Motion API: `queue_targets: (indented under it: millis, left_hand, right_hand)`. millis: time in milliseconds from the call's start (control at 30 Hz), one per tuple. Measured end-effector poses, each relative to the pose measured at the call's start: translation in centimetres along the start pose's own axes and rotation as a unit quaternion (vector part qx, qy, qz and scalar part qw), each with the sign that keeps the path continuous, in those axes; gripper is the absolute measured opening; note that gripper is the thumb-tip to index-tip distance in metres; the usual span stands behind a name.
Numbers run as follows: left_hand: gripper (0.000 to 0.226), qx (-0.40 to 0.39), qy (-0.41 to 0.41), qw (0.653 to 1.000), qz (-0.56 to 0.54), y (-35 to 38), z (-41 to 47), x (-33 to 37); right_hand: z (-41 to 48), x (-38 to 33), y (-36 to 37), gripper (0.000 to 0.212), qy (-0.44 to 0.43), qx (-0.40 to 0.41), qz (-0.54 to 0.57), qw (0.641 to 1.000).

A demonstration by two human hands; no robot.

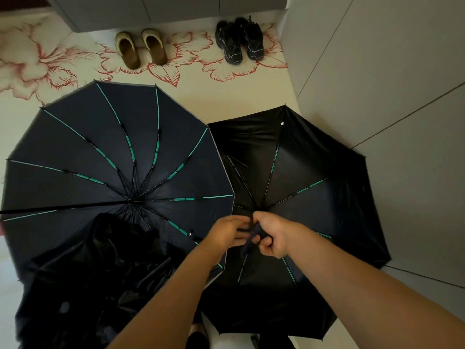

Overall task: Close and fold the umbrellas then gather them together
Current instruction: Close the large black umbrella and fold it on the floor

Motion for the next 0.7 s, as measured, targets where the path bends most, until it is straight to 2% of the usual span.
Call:
queue_targets:
  millis: [33,100,200,300,400,500,567,700]
  left_hand:
    - [0.029,-0.003,-0.003,1.000,-0.003,0.0,0.1,-0.1]
    - [0.030,-0.005,-0.009,1.000,-0.015,0.3,0.1,-0.2]
    - [0.030,-0.018,-0.005,1.000,-0.001,0.7,0.2,0.0]
    - [0.031,-0.028,-0.002,0.999,0.032,1.0,0.4,0.1]
    - [0.038,-0.043,0.025,0.997,0.055,1.5,1.0,0.4]
    - [0.045,-0.044,0.062,0.994,0.075,1.8,1.5,1.1]
    - [0.039,-0.039,0.058,0.996,0.063,2.3,1.9,1.7]
    - [0.033,-0.049,0.020,0.997,0.051,4.5,3.0,2.7]
  right_hand:
    - [-0.1,0.1,-0.6,0.022,-0.004,0.019,-0.027,0.999]
    - [-0.1,0.2,-2.1,0.022,-0.010,0.072,-0.150,0.986]
    - [-0.6,-0.5,-3.5,0.019,-0.009,0.132,-0.341,0.931]
    - [-1.6,-3.8,-3.4,0.021,-0.097,0.179,-0.380,0.902]
    - [-3.1,-7.2,-2.5,0.026,-0.208,0.209,-0.443,0.847]
    - [-4.7,-8.6,-2.8,0.032,-0.261,0.255,-0.507,0.781]
    - [-5.3,-9.0,-3.1,0.031,-0.288,0.292,-0.535,0.739]
    - [-3.9,-9.7,-2.3,0.021,-0.340,0.309,-0.557,0.692]
Point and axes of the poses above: each hand's wrist, its own z-axis towards the middle knuckle, its own y-axis out of the palm, x = y × z, the point moved 10 cm from there along z, towards the middle knuckle, and after that the axes turned 10 degrees about z, right-handed, at the moved point
